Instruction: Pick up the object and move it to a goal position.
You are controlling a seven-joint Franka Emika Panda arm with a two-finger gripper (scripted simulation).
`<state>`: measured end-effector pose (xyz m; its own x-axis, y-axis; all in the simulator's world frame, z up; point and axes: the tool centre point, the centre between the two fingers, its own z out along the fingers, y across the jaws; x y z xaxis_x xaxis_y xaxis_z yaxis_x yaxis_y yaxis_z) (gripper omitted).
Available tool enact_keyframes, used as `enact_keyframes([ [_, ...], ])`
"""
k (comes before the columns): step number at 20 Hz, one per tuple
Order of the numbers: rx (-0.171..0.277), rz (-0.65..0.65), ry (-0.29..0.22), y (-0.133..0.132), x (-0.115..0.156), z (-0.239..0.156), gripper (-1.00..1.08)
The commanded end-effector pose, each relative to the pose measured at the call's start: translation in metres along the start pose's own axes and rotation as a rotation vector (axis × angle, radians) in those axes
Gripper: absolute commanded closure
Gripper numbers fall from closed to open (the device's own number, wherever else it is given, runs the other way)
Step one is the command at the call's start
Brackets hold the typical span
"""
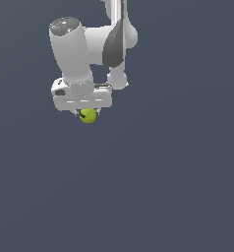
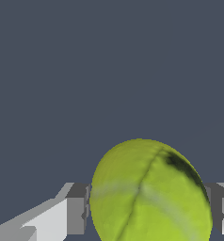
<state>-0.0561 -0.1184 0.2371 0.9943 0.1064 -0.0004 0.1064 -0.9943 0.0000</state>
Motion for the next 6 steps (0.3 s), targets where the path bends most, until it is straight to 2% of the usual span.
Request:
enact_keyframes([
  [1, 0.0, 0.0, 0.0, 0.0006, 0.0012, -0.0035, 1.08],
  [6, 0.0, 0.0, 0.0, 0.0004, 0.0013, -0.0007, 1.08],
])
